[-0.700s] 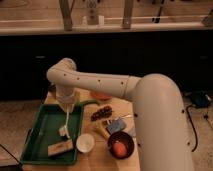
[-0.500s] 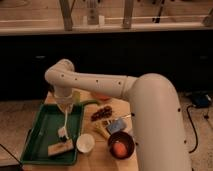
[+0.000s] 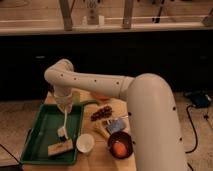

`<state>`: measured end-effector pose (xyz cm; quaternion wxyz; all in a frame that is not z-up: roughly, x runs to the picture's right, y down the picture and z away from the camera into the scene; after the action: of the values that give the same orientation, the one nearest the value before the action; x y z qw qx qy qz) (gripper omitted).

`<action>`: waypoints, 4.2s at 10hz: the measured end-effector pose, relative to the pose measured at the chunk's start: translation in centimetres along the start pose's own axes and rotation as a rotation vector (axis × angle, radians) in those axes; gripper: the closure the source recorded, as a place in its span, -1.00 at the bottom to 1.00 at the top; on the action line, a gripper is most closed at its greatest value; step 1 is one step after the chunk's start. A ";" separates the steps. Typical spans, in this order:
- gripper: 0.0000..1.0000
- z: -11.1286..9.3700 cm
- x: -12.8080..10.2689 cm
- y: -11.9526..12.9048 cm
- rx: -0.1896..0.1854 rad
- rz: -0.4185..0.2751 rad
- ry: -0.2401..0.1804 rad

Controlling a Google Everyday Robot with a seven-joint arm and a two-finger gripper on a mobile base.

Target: Place brush in tray

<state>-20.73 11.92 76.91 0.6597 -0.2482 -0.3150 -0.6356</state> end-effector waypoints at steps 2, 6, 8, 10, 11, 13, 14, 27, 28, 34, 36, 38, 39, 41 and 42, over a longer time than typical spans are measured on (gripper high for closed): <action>0.99 0.1 0.0 -0.1 -0.001 -0.003 -0.003; 0.99 0.4 0.3 0.1 -0.002 -0.003 -0.007; 0.99 0.6 0.3 0.2 -0.003 -0.004 -0.009; 0.87 0.8 0.4 0.3 -0.004 -0.003 -0.012; 0.87 0.9 0.4 0.3 -0.006 -0.003 -0.013; 0.87 1.0 0.4 0.5 -0.009 -0.008 -0.016; 0.85 1.0 0.4 0.5 -0.010 -0.009 -0.017; 0.27 1.5 0.3 1.0 -0.028 -0.038 -0.032; 0.11 1.5 0.3 1.0 -0.030 -0.039 -0.032; -0.01 1.7 0.4 1.1 -0.040 -0.041 -0.036; -0.25 1.8 0.5 1.2 -0.042 -0.039 -0.036; -0.26 1.9 0.4 1.3 -0.047 -0.040 -0.036; -0.20 1.9 0.4 1.3 -0.048 -0.040 -0.036; -0.40 1.8 0.6 1.5 -0.048 -0.030 -0.035; -0.53 1.8 0.6 1.6 -0.049 -0.027 -0.035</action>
<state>-19.28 12.90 78.71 0.6392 -0.2712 -0.3140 -0.6475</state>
